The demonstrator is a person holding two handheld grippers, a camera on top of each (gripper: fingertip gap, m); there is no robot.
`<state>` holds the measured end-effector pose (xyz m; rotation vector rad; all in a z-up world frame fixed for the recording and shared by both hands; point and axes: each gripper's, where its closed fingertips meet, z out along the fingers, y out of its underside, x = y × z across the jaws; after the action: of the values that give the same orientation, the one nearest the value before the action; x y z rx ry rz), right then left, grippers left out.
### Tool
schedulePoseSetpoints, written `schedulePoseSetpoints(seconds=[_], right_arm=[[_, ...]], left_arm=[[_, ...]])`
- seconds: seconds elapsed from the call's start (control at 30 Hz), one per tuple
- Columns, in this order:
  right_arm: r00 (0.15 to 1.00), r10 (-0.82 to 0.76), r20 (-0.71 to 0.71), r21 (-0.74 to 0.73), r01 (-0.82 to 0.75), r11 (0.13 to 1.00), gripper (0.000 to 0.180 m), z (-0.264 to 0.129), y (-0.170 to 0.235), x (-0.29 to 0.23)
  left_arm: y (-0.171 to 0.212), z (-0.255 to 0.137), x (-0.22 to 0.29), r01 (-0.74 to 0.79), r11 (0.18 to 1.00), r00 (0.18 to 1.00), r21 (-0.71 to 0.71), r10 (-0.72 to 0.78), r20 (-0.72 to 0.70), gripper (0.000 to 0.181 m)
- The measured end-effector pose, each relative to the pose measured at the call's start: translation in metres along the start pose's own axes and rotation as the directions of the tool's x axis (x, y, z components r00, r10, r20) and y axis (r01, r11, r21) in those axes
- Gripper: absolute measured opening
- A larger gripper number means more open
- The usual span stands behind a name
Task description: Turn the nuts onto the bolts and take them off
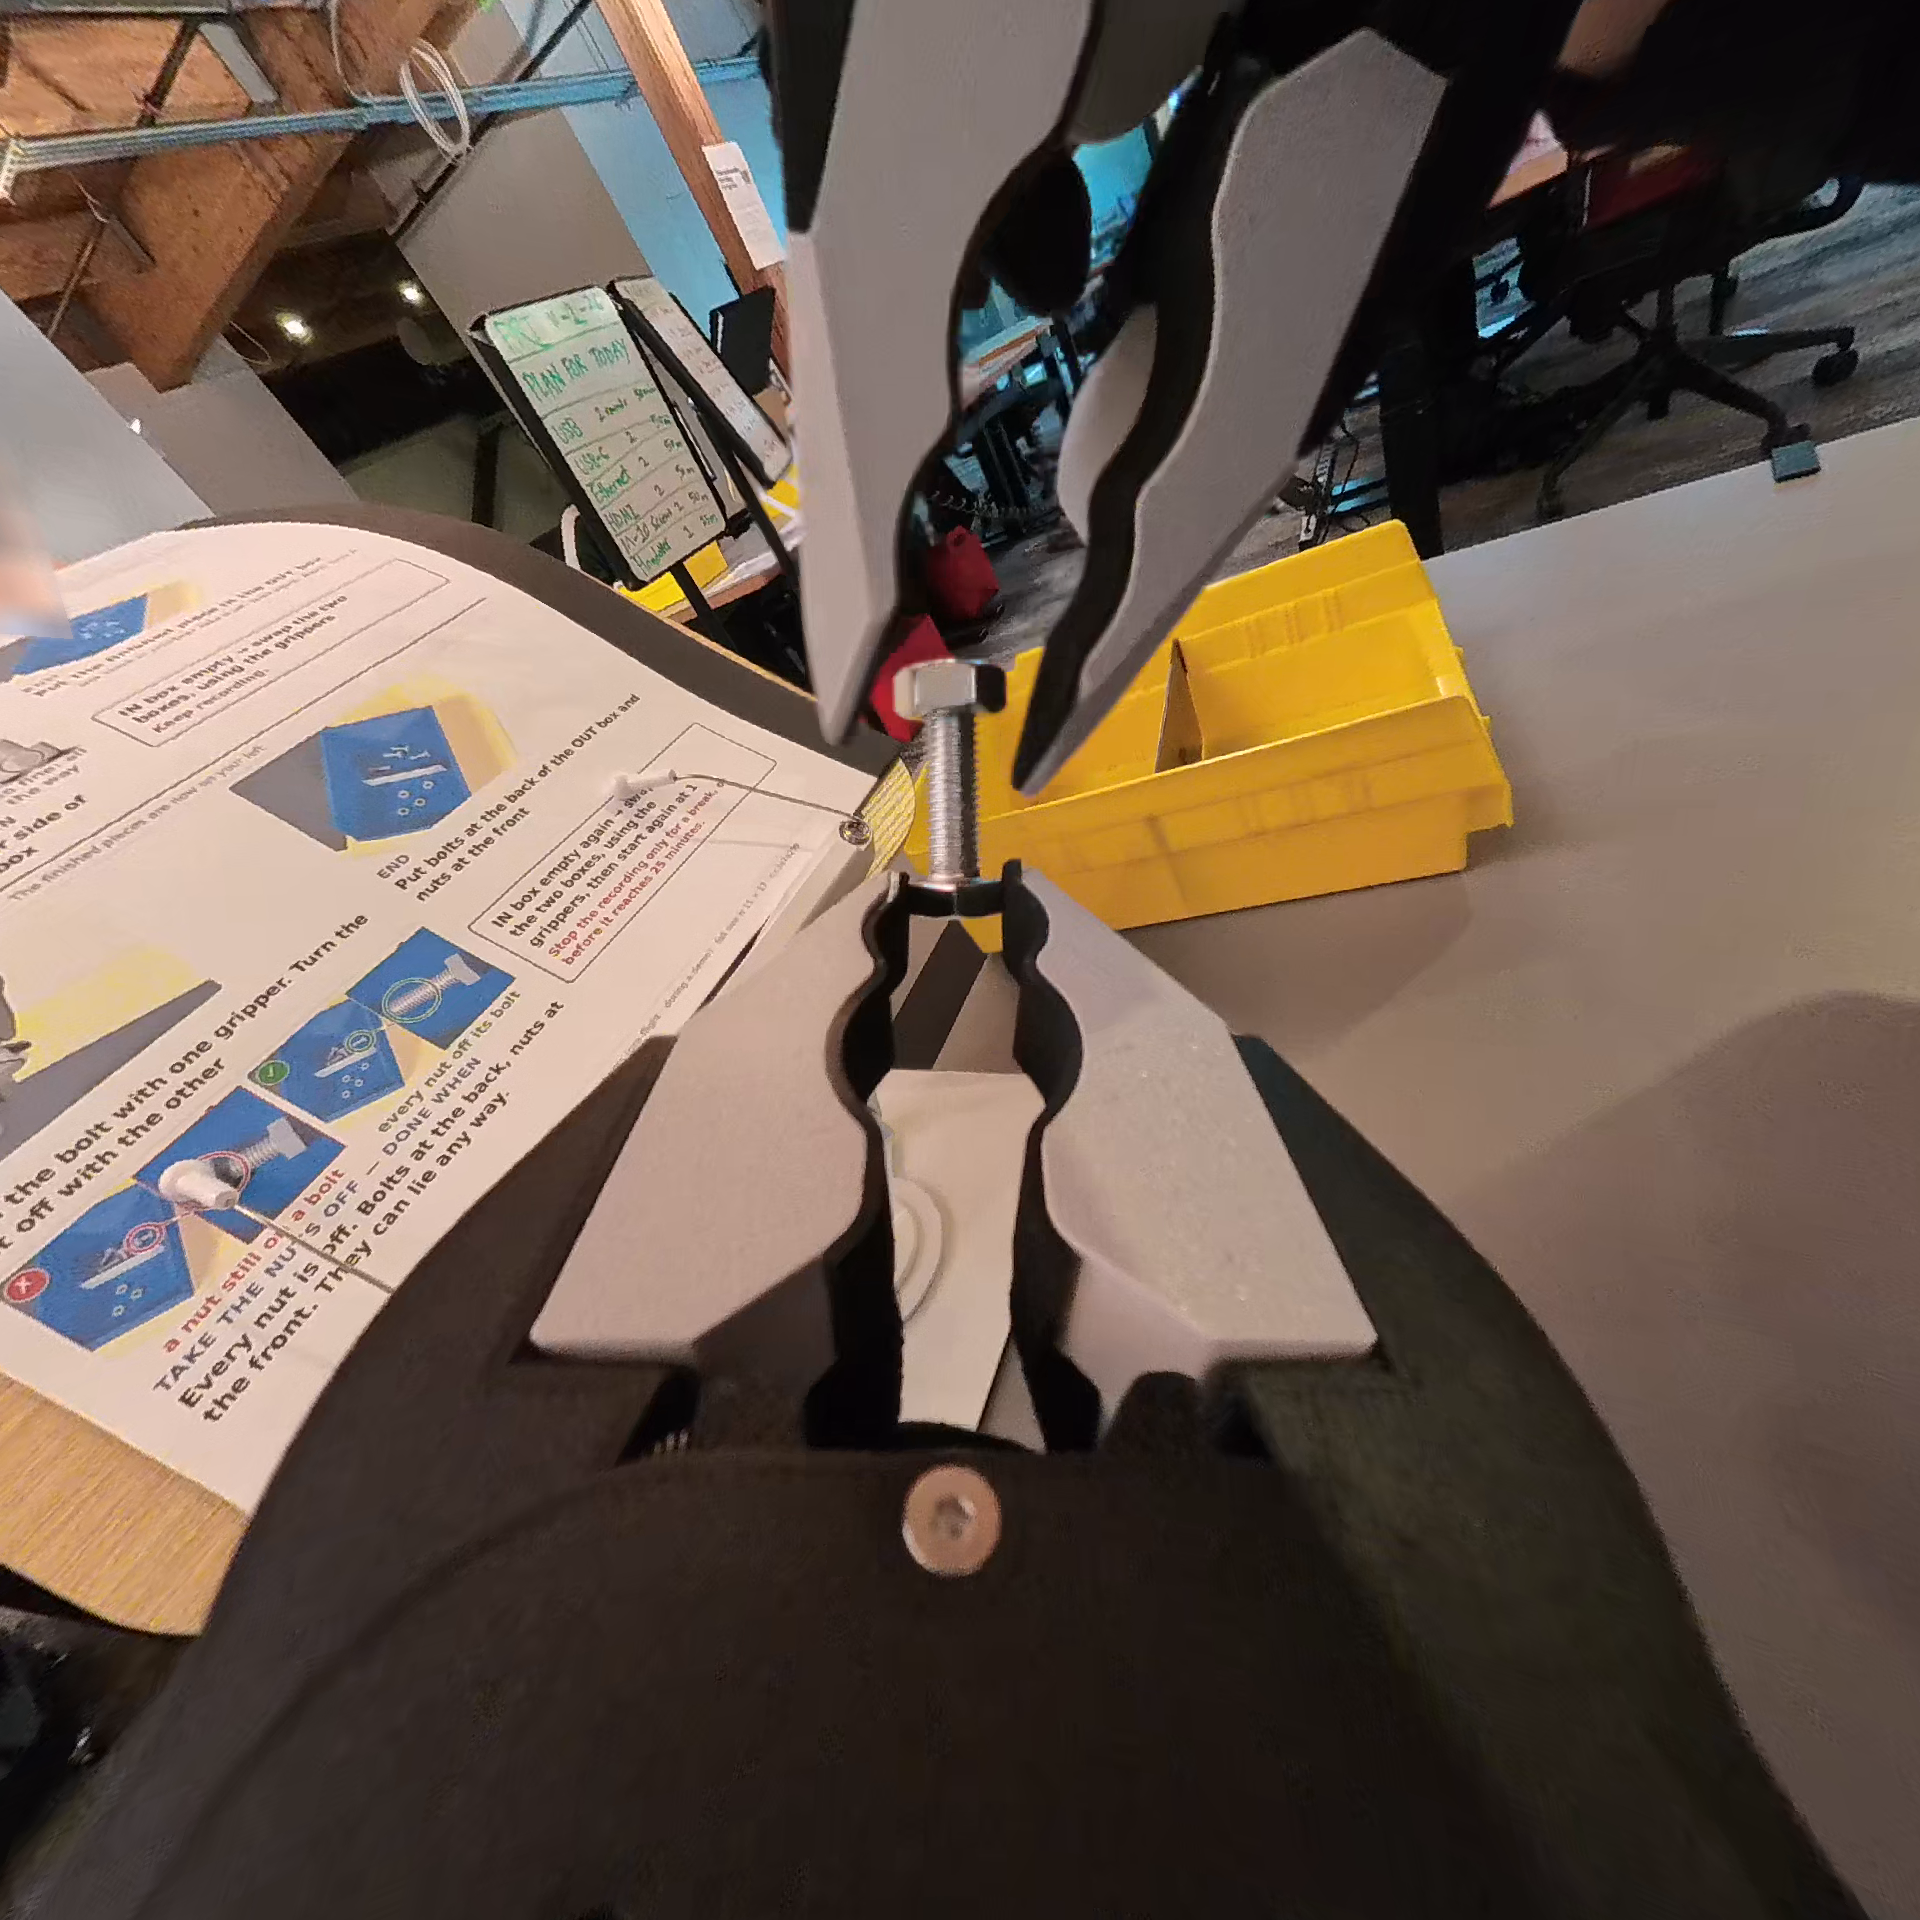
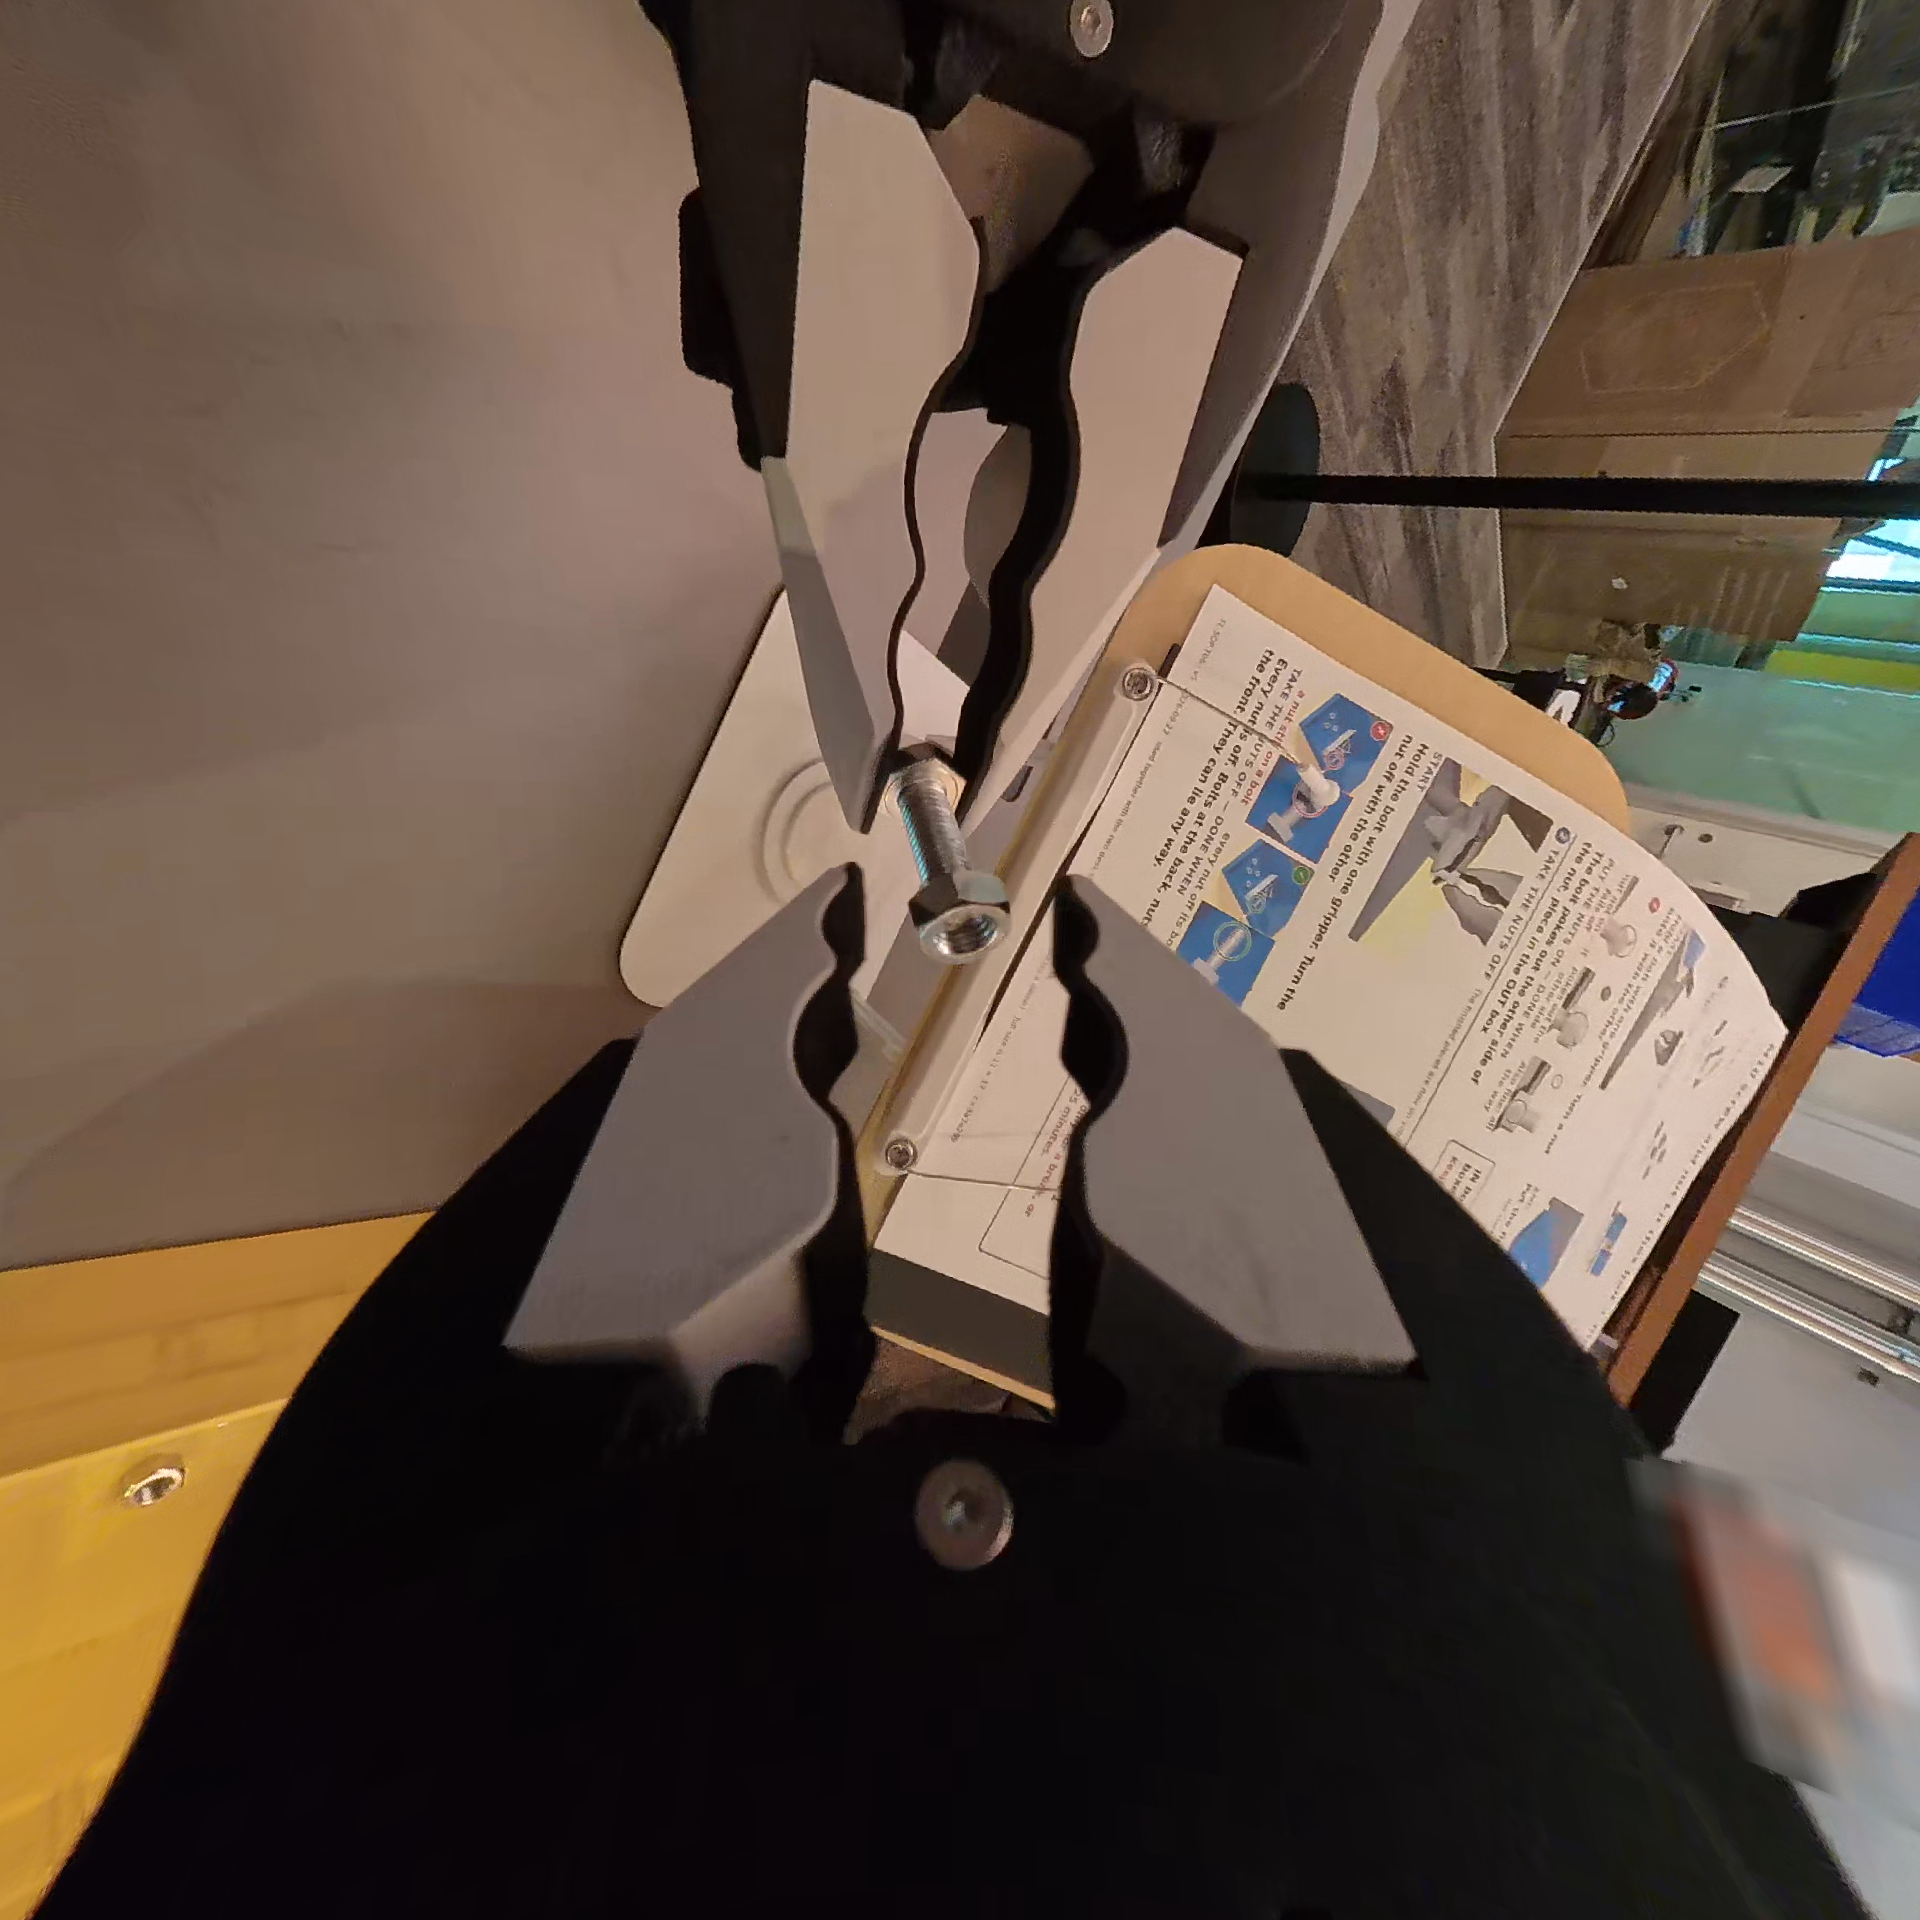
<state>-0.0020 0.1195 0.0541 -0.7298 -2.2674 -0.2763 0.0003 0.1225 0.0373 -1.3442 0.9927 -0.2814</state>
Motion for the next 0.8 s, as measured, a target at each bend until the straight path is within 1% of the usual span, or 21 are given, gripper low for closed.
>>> schedulePoseSetpoints(seconds=[0.07,0.13,0.2,0.23,0.27,0.33,0.37,0.43,0.47,0.5,0.57,0.63,0.73,0.8], right_arm=[[1.000,0.003,-0.014,-0.003,-0.003,1.000,0.040,0.000,0.000,0.002],[0.998,0.054,-0.029,0.008,-0.053,0.999,0.045,-0.004,0.002,0.005],[0.975,0.221,-0.002,0.074,-0.220,0.973,0.043,-0.011,0.001,0.008],[0.944,0.331,0.019,0.106,-0.331,0.938,0.042,-0.014,0.003,0.010],[0.892,0.449,0.049,0.139,-0.452,0.881,0.042,-0.016,0.005,0.012],[0.734,0.657,0.172,0.204,-0.679,0.705,0.039,-0.021,0.004,0.012],[0.656,0.719,0.230,0.231,-0.755,0.614,0.039,-0.023,0.003,0.012],[0.536,0.781,0.319,0.247,-0.843,0.478,0.038,-0.023,0.000,0.009],[0.494,0.798,0.344,0.237,-0.868,0.436,0.038,-0.021,0.000,0.006],[0.467,0.808,0.359,0.224,-0.884,0.411,0.037,-0.018,0.000,0.004],[0.442,0.816,0.373,0.204,-0.897,0.392,0.032,-0.013,-0.001,-0.001],[0.439,0.821,0.365,0.199,-0.898,0.392,0.020,-0.010,-0.001,-0.002],[0.473,0.809,0.350,0.219,-0.881,0.420,0.017,-0.008,-0.001,-0.001],[0.532,0.778,0.335,0.226,-0.846,0.482,0.017,-0.009,-0.002,-0.002]], left_arm=[[0.000,0.001,0.000,0.003,1.000,1.000,0.004,-0.003,0.003,0.016],[0.000,0.001,-0.001,0.004,1.000,1.000,0.008,-0.004,0.010,0.016],[-0.001,0.000,-0.003,0.000,1.000,1.000,0.012,-0.001,0.025,0.016],[-0.001,0.000,-0.005,-0.007,1.000,0.999,0.012,0.007,0.038,0.016],[-0.001,0.000,-0.005,-0.015,1.000,0.999,0.010,0.014,0.048,0.016],[-0.001,0.001,-0.007,-0.029,1.000,0.997,0.005,0.028,0.071,0.016],[-0.001,0.001,-0.007,-0.040,0.999,0.996,-0.001,0.040,0.082,0.016],[-0.001,0.003,-0.007,-0.061,0.998,0.993,-0.014,0.062,0.096,0.016],[-0.001,0.003,-0.006,-0.069,0.997,0.993,-0.018,0.071,0.099,0.016],[-0.001,0.004,-0.005,-0.076,0.997,0.992,-0.022,0.077,0.102,0.016],[-0.002,0.005,-0.005,-0.080,0.997,0.991,-0.022,0.082,0.106,0.016],[-0.002,0.005,-0.004,-0.087,0.996,0.990,-0.023,0.089,0.107,0.016],[-0.003,0.005,-0.004,-0.082,0.996,0.991,-0.022,0.084,0.103,0.016],[-0.003,0.004,-0.003,-0.075,0.997,0.993,-0.015,0.076,0.090,0.016]])
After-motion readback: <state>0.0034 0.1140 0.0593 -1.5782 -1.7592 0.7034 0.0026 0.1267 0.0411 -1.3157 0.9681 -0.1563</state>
